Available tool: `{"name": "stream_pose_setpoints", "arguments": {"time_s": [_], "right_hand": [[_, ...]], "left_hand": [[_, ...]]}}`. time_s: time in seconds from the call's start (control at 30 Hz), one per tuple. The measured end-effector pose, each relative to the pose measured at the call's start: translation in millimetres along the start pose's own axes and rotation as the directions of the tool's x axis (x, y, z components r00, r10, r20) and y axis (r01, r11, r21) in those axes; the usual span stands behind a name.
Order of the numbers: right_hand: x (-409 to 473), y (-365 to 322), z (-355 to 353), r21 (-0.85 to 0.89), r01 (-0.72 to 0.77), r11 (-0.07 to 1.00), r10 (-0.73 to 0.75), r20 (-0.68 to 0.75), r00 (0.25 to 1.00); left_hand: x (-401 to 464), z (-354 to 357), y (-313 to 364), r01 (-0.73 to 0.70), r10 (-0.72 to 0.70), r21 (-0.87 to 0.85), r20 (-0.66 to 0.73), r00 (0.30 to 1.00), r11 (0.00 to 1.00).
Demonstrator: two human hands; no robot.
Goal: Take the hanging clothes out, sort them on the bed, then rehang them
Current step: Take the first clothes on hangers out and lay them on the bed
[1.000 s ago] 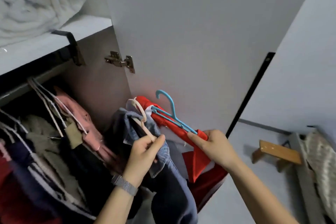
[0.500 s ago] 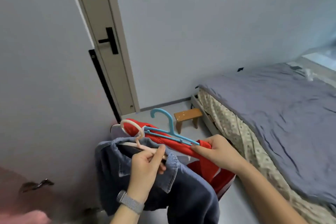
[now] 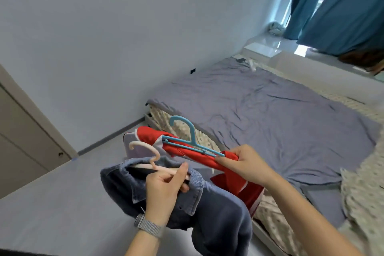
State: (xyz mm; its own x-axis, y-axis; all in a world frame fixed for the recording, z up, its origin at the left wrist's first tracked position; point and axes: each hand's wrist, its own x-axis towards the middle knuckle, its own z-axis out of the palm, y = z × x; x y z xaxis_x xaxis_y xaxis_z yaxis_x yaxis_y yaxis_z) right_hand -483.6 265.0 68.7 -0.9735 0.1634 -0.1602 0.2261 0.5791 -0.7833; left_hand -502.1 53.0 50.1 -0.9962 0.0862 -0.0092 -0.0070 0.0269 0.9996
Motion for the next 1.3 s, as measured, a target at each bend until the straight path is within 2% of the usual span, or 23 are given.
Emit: {"name": "stream_pose_setpoints", "arguments": {"time_s": [0.27, 0.5, 0.87, 1.03, 1.17, 1.3], "right_hand": [[37.8, 56.9, -64.5, 0.030, -0.127, 0.992, 0.129, -0.105, 0.986], [114.5, 88.3, -117.9, 0.046, -0.184, 0.982, 0.190, -0.225, 0.956], [242.0, 95.3, -204.8, 0.002, -0.210, 0.978, 0.196, -0.361, 0.912], [290.6, 100.2, -254.5, 0.026, -0.179, 0.984, 0.175, -0.383, 0.907], [323.5, 145.5, -273.9, 0.040, -0.207, 0.978, 0.205, -0.411, 0.888], [359.3, 220.0, -294.4, 0.049, -0.267, 0.962, 0.260, -0.451, 0.854]], "left_hand": [[63.6, 97.1, -6.9, 0.036, -0.041, 0.032, 0.152, 0.988, 0.999], [159.2, 168.0, -8.1, 0.032, -0.036, 0.018, 0.258, 0.966, 0.999], [310.4, 257.6, 16.1, -0.061, 0.064, -0.020, 0.352, 0.934, 0.998], [352.2, 290.4, 15.3, -0.043, 0.055, -0.040, 0.368, 0.928, 0.998], [375.3, 317.6, 2.6, -0.014, 0.030, -0.042, 0.394, 0.919, 0.999], [393.7, 360.5, -11.9, 0.014, 0.008, -0.052, 0.406, 0.914, 0.999]]}}
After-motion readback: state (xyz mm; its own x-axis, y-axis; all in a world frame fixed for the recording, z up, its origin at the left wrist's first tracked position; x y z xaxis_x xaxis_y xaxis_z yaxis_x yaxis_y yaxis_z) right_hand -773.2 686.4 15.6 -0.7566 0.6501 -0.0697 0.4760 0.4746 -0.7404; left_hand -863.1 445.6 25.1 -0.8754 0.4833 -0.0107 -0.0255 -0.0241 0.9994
